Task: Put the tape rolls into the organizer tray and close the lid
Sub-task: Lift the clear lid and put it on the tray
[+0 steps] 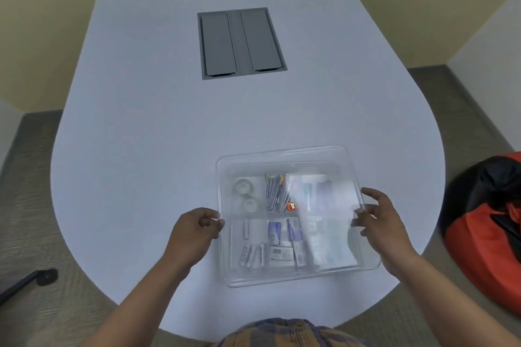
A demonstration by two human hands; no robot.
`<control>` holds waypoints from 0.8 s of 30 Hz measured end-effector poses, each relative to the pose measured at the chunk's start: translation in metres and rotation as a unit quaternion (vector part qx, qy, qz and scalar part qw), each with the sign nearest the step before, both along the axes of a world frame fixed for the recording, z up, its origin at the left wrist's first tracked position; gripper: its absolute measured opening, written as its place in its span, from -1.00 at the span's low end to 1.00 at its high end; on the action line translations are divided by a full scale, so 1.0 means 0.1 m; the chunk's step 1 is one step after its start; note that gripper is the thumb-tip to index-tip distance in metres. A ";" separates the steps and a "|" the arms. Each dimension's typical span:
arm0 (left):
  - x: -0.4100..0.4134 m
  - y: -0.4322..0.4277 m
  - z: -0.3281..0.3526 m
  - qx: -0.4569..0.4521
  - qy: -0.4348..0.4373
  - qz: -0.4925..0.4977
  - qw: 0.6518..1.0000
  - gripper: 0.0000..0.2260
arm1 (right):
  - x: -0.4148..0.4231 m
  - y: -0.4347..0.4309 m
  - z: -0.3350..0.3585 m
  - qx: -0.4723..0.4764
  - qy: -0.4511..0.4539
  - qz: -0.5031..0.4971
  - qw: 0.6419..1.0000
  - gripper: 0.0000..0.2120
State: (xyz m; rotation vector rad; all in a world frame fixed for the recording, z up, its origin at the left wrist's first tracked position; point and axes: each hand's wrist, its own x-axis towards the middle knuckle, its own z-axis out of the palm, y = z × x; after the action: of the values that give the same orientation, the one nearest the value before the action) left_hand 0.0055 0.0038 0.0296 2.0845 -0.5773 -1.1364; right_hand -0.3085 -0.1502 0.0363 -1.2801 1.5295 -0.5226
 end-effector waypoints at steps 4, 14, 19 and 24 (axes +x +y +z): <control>-0.08 -0.02 -0.10 0.016 -0.033 -0.002 0.999 -0.96 | -0.02 0.03 -0.18 -0.018 0.056 0.007 0.998 -0.66; -0.15 -0.11 -0.27 0.028 -0.199 -0.054 0.978 -0.92 | -0.02 0.00 -0.39 -0.077 0.187 0.052 0.978 -0.65; -0.19 -0.16 -0.32 0.038 -0.268 -0.089 0.959 -0.80 | -0.02 -0.06 -0.41 -0.054 0.212 0.036 0.975 -0.64; -0.15 -0.19 -0.38 0.055 -0.247 -0.087 0.963 -0.94 | -0.02 -0.05 -0.46 -0.034 0.201 0.037 0.978 -0.65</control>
State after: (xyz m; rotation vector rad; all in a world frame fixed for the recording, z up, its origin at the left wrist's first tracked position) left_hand -0.0099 -0.0153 -0.0089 2.4701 -0.9653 -0.7428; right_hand -0.3103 -0.1550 -0.0097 -1.5575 1.7982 -0.2789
